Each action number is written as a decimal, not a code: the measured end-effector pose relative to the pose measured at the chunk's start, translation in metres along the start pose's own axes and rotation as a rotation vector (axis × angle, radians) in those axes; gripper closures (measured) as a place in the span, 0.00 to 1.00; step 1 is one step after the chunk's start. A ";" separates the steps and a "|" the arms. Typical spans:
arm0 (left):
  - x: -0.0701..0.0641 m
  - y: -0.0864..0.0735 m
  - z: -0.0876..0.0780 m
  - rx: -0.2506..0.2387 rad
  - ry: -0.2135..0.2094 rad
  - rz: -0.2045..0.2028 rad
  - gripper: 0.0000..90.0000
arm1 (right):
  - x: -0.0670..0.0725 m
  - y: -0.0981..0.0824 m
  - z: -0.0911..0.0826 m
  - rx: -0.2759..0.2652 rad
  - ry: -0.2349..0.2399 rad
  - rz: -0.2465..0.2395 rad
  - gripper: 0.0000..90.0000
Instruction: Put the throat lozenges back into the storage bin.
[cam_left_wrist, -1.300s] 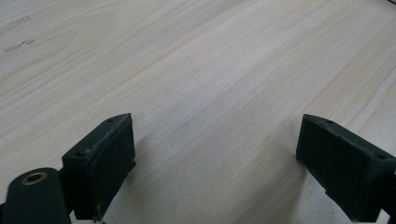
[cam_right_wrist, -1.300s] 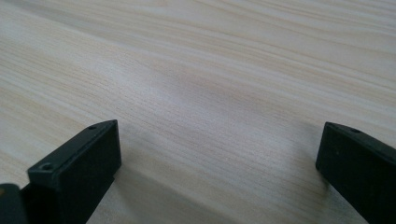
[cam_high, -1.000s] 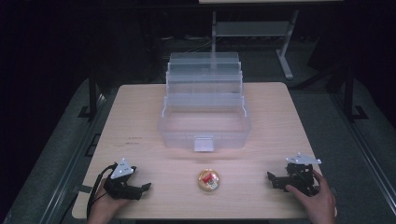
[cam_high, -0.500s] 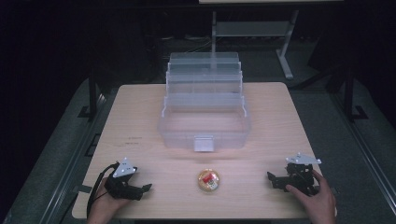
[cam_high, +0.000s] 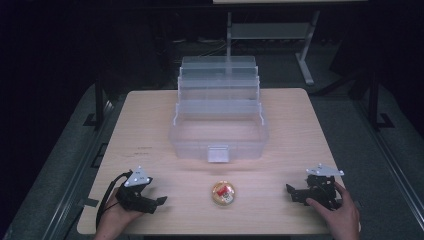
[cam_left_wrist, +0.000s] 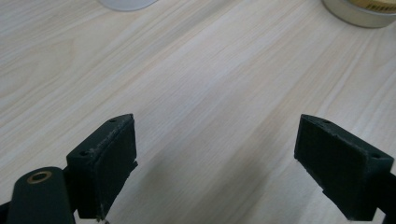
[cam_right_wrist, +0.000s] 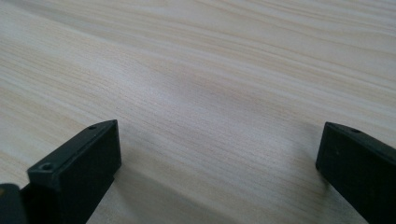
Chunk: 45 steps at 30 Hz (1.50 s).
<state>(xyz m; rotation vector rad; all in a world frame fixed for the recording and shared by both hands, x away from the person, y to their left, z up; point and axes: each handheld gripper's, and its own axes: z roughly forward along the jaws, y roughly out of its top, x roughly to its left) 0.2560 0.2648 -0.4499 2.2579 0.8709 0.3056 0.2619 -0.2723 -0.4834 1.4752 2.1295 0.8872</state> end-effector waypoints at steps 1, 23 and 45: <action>0.000 0.000 0.000 0.000 0.000 0.000 0.14 | 0.000 0.000 0.000 0.000 0.000 0.000 0.00; -0.012 0.024 0.003 0.024 -0.049 0.059 0.14 | 0.000 0.000 0.000 0.000 0.000 0.000 0.00; -0.025 0.047 0.012 0.025 -0.085 0.113 0.14 | 0.000 0.000 0.000 0.000 0.000 0.000 0.00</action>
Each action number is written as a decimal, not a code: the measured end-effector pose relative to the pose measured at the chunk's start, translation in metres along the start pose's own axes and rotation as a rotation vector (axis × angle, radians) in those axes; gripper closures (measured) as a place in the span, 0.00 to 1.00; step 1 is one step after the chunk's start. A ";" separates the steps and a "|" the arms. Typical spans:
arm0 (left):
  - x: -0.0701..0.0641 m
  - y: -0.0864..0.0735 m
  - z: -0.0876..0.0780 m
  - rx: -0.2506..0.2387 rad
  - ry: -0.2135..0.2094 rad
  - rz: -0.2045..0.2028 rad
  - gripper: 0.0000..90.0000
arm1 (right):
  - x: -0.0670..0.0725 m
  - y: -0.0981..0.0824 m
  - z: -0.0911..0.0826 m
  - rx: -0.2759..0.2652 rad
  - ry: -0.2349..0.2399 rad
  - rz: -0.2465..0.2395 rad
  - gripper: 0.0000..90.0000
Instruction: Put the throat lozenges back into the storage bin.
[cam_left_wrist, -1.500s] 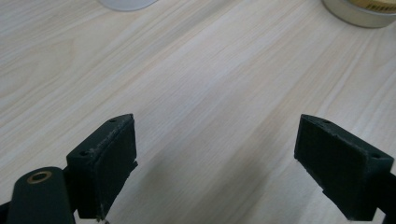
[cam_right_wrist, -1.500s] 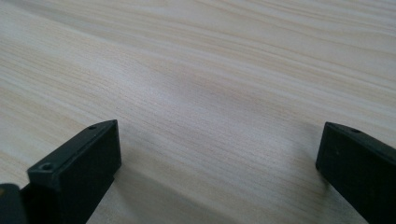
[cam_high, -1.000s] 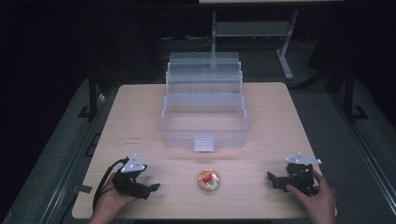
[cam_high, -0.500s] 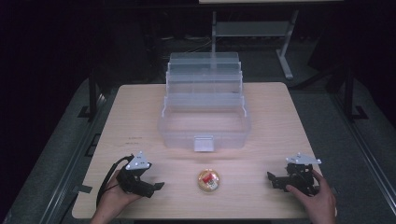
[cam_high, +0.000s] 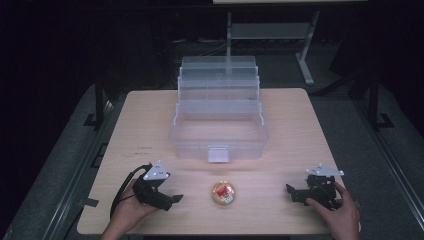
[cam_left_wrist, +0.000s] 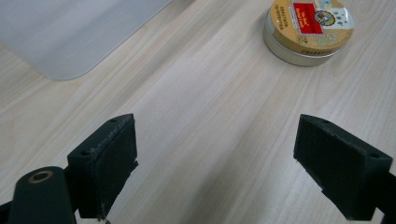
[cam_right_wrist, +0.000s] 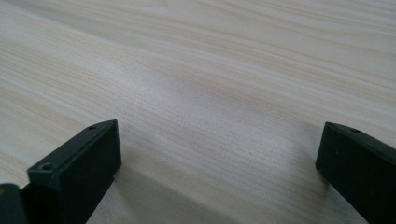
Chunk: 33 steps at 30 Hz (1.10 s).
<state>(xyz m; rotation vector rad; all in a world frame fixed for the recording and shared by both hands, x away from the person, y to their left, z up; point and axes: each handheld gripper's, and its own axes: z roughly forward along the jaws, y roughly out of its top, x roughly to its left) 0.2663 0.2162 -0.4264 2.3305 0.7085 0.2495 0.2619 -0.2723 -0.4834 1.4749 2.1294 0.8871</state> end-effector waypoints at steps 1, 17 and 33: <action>0.000 0.001 0.000 0.001 -0.002 0.001 0.14 | 0.000 0.000 0.000 0.000 0.000 0.000 0.00; -0.008 0.016 0.010 0.004 -0.031 0.037 0.14 | 0.000 0.000 0.000 0.000 0.000 0.000 0.00; -0.017 0.032 0.020 0.004 -0.061 0.073 0.14 | 0.000 0.000 0.000 0.000 0.000 0.000 0.00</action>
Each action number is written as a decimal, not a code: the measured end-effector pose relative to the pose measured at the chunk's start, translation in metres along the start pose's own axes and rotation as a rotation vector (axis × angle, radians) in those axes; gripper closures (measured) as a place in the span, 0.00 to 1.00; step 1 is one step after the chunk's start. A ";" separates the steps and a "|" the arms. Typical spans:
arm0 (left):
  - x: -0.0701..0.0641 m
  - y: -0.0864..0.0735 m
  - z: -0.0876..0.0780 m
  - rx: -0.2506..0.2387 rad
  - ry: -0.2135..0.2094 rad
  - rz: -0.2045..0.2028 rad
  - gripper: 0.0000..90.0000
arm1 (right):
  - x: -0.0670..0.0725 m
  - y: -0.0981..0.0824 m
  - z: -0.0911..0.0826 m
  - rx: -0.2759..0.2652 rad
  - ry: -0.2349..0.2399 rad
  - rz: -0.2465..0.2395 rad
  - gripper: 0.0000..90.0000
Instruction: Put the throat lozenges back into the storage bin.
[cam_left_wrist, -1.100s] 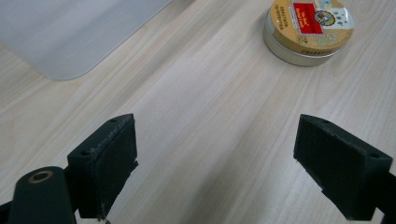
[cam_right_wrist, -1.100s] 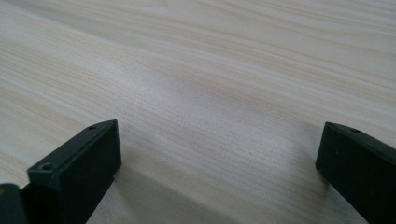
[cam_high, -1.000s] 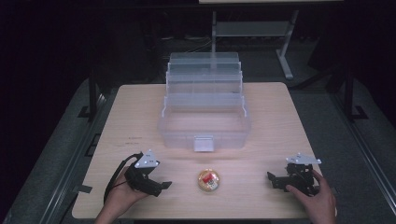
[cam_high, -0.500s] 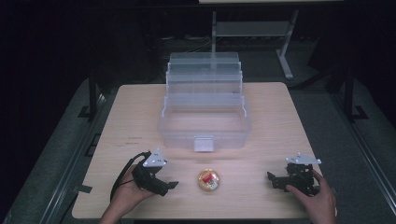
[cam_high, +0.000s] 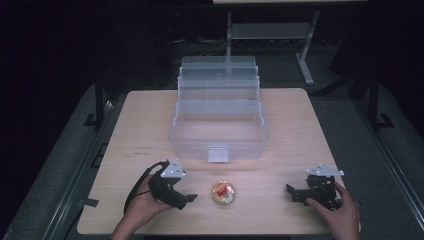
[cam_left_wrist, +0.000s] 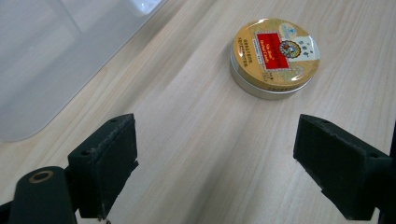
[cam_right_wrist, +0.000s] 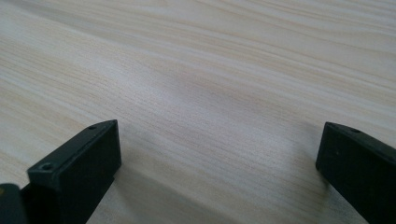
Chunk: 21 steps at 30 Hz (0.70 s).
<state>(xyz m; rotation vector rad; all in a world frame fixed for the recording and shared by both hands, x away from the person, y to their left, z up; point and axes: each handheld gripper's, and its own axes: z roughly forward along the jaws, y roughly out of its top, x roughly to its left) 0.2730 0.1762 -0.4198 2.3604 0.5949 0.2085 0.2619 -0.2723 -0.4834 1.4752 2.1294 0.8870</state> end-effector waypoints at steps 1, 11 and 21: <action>-0.001 0.002 0.001 0.000 -0.002 0.004 0.14 | 0.000 0.000 0.000 0.000 0.000 0.000 0.00; -0.005 0.011 0.009 0.004 -0.027 0.021 0.14 | 0.000 0.000 0.000 0.000 0.000 0.000 0.00; -0.008 0.021 0.016 0.016 -0.049 0.041 0.14 | 0.000 0.000 0.000 0.000 0.000 0.000 0.00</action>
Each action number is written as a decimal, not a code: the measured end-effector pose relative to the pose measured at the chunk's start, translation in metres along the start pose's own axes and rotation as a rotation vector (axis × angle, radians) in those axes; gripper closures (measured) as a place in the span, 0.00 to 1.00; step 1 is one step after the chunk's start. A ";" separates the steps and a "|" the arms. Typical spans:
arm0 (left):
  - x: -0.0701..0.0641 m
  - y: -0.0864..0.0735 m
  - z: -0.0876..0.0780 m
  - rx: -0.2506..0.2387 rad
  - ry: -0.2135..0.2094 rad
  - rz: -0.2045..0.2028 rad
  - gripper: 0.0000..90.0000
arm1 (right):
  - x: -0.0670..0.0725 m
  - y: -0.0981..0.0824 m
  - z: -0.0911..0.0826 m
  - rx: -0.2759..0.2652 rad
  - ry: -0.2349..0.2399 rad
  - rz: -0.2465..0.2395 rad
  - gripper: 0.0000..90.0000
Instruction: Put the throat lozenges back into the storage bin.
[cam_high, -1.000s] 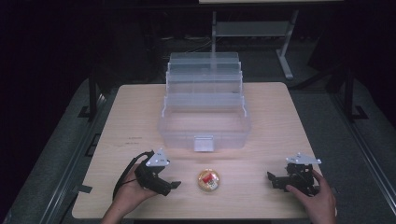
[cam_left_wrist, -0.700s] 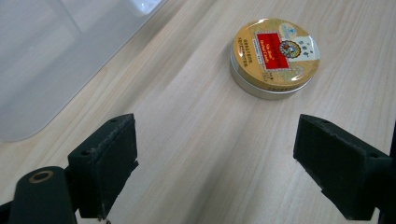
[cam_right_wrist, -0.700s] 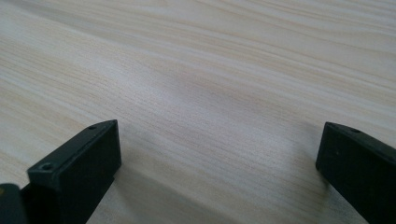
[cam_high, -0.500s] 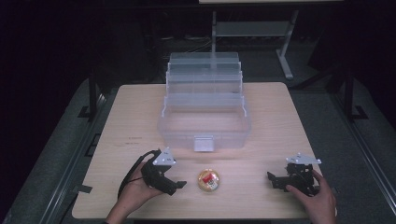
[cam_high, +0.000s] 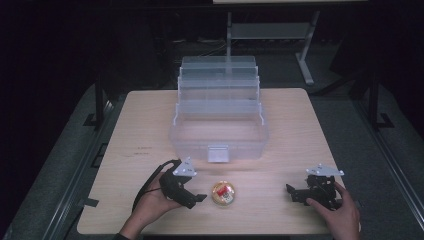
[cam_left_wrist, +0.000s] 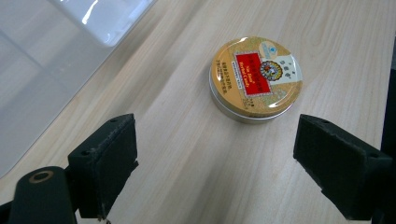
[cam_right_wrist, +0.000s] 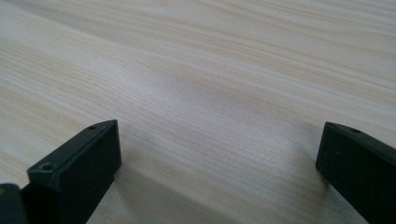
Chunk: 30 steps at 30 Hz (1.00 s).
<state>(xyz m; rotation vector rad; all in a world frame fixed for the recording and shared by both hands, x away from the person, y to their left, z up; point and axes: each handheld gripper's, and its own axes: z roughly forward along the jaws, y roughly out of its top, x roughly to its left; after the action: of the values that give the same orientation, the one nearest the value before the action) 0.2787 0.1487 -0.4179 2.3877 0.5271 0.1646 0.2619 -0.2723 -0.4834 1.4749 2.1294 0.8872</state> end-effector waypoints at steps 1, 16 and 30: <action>0.000 0.001 0.001 0.002 -0.001 0.002 0.14 | 0.000 0.000 0.000 0.000 0.000 0.000 0.00; -0.004 0.020 0.012 0.038 -0.027 0.051 0.14 | 0.000 0.000 0.000 0.000 0.000 0.000 0.00; -0.007 0.034 0.022 0.058 -0.052 0.085 0.14 | 0.000 0.000 0.000 0.000 0.000 0.000 0.00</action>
<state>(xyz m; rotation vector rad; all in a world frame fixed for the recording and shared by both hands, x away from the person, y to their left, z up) 0.2887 0.1098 -0.4126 2.4652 0.4113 0.1263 0.2619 -0.2723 -0.4834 1.4747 2.1295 0.8871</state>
